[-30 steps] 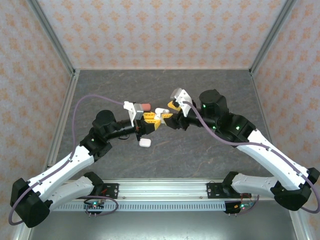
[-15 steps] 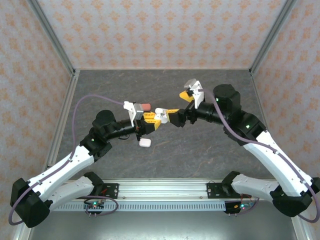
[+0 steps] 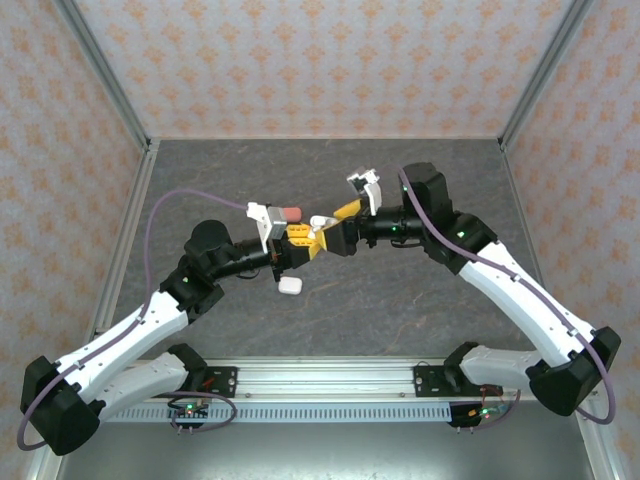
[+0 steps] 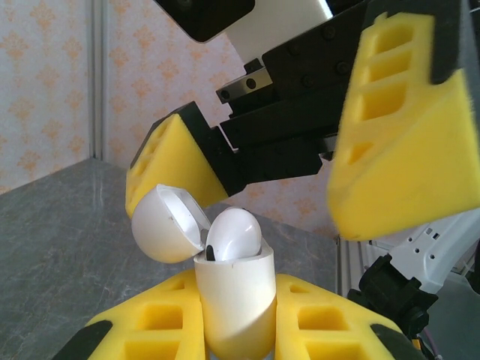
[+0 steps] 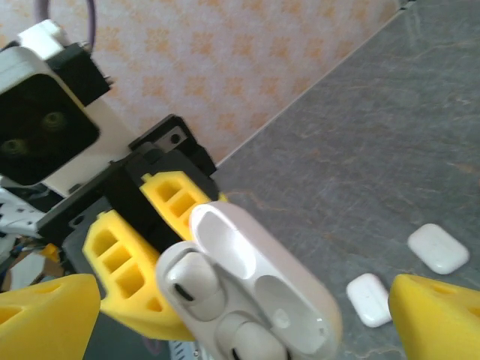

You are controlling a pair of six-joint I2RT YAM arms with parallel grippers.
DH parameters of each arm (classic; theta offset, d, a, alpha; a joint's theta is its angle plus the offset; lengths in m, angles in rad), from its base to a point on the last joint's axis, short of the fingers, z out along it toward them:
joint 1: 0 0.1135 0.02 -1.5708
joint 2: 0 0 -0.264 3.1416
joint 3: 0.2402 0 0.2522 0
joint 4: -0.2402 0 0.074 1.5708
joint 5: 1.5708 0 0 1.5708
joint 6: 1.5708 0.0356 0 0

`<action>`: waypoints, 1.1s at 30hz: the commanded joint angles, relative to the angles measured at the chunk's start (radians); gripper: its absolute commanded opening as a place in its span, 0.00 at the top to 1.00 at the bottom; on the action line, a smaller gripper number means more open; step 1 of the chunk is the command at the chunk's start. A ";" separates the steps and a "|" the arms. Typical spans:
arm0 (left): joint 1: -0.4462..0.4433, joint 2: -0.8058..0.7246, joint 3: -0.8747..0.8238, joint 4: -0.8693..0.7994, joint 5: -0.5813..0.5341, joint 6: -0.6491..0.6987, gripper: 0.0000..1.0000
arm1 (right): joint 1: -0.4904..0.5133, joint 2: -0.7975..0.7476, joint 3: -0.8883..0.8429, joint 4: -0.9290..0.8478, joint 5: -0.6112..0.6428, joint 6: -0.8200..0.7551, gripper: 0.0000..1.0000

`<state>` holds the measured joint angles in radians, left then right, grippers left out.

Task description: Insert the wireless bluetooth earbuds into the charging case

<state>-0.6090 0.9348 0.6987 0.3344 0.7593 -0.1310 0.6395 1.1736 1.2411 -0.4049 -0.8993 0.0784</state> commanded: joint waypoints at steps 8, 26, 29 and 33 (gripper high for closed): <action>-0.006 -0.004 0.031 0.034 -0.020 0.016 1.00 | 0.002 -0.057 -0.020 0.084 -0.150 0.011 0.01; -0.006 -0.010 0.033 -0.019 -0.088 0.017 1.00 | -0.001 -0.178 -0.072 -0.038 0.265 -0.014 0.01; -0.006 -0.004 0.037 -0.083 -0.158 0.008 1.00 | -0.004 -0.195 -0.079 -0.067 0.482 0.004 0.01; -0.005 0.015 0.049 -0.201 -0.288 -0.013 1.00 | -0.016 -0.198 -0.136 -0.040 0.669 0.080 0.01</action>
<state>-0.6197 0.9379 0.7044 0.2253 0.5934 -0.1329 0.6357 0.9813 1.1439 -0.4438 -0.4644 0.1020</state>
